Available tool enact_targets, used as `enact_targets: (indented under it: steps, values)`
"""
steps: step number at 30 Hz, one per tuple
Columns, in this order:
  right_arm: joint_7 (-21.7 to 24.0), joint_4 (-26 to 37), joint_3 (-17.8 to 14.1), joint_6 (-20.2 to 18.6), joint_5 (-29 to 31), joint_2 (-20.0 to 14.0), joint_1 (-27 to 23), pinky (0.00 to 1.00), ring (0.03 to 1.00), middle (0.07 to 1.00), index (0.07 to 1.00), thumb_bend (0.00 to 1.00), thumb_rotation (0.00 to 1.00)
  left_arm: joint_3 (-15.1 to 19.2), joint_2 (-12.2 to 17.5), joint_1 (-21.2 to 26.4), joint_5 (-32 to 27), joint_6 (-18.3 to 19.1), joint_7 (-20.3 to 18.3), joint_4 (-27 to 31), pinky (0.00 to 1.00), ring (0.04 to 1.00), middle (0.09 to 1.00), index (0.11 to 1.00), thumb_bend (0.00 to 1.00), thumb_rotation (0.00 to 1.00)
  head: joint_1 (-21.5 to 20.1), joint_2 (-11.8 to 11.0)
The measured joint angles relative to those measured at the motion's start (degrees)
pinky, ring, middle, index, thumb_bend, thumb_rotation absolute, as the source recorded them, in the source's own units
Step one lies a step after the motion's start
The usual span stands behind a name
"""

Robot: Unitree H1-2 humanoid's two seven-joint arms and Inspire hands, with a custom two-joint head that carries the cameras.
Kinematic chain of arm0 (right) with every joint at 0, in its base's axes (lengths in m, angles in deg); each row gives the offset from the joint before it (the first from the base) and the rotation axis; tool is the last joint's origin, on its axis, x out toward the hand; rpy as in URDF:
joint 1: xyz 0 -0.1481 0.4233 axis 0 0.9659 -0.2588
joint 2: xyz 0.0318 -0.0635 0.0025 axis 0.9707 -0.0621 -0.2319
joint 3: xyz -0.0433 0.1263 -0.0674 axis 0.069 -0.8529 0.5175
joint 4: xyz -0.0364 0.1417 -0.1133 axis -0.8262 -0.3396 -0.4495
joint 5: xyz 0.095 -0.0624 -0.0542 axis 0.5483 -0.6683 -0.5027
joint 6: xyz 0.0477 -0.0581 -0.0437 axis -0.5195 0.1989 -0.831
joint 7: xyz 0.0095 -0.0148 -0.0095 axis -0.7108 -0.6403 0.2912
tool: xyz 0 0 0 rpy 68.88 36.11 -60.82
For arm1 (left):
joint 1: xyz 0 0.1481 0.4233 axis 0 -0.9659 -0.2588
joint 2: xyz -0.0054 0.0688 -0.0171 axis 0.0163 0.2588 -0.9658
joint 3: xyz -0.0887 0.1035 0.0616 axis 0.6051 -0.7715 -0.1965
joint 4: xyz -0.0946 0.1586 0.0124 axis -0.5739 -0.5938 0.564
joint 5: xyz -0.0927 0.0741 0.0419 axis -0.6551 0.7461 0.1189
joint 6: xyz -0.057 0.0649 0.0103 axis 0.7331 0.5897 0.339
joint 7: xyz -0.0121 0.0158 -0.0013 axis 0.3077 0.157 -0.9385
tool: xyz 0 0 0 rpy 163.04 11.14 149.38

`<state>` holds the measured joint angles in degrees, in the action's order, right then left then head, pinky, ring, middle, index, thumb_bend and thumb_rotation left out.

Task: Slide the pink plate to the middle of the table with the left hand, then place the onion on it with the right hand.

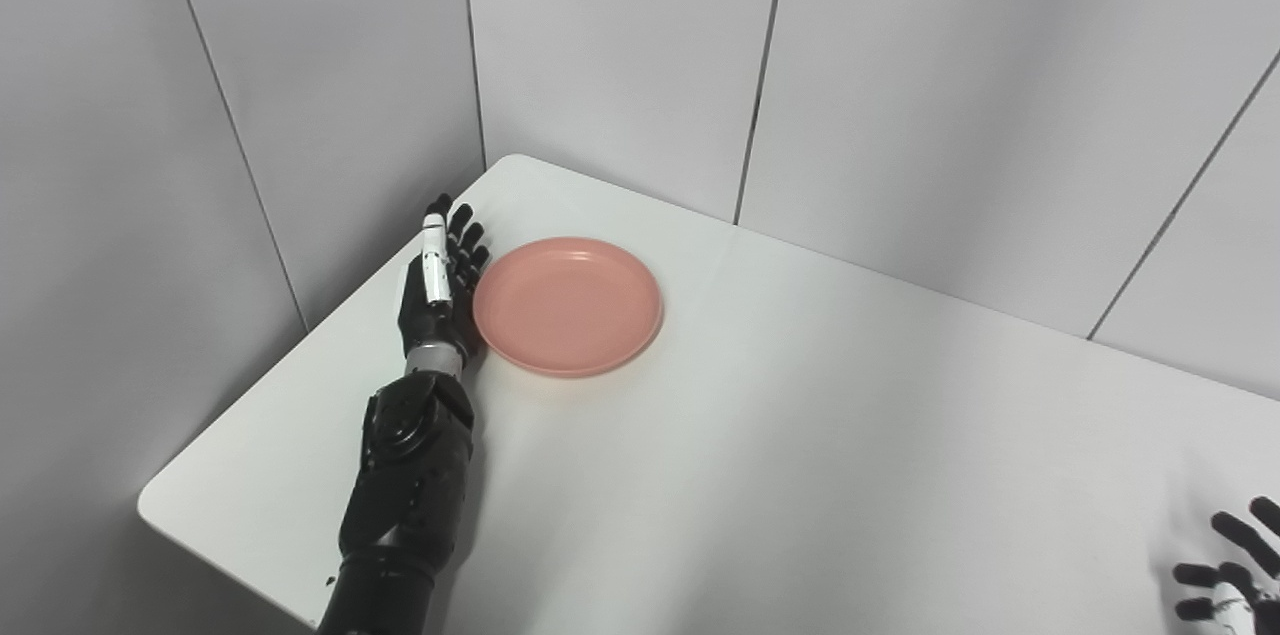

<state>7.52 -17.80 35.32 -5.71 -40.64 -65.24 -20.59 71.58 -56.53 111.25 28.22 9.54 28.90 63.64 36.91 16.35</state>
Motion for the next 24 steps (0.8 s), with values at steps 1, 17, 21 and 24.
enact_targets:
  steps: [1, 17, 21, 24]
  values:
    - [0.0, 0.1, 0.0, 0.0, 0.0, 0.0, 0.0, 0.37, 0.507, 0.737, 0.814, 0.45, 0.0, 0.1, 0.2, 0.3, -0.4, 0.0, -0.5, -0.6, 1.0, 0.983, 0.978, 0.964, 0.32, 1.0, 0.0, 0.0]
    - [-0.1, 0.2, -0.1, 0.0, -0.1, 0.2, 0.3, 0.37, 0.503, 0.729, 0.808, 0.45, 0.0, -0.3, 3.2, 4.9, -6.1, 0.8, -9.6, -9.9, 1.0, 0.981, 0.981, 0.976, 0.32, 1.0, -1.0, 0.4]
    - [-0.1, 0.4, -0.1, 0.0, -0.3, 0.2, 0.3, 0.37, 0.503, 0.73, 0.806, 0.45, 0.0, -1.2, 3.0, 5.6, -6.0, 0.8, -10.0, -10.8, 1.0, 0.977, 0.979, 0.972, 0.3, 1.0, -1.5, 0.9]
    - [0.0, 0.4, -0.1, 0.0, -0.2, 0.2, 0.4, 0.37, 0.497, 0.712, 0.79, 0.45, 0.0, -2.0, 2.3, 5.9, -6.2, 0.8, -11.1, -11.3, 1.0, 0.98, 0.981, 0.976, 0.32, 1.0, -2.0, 1.1]
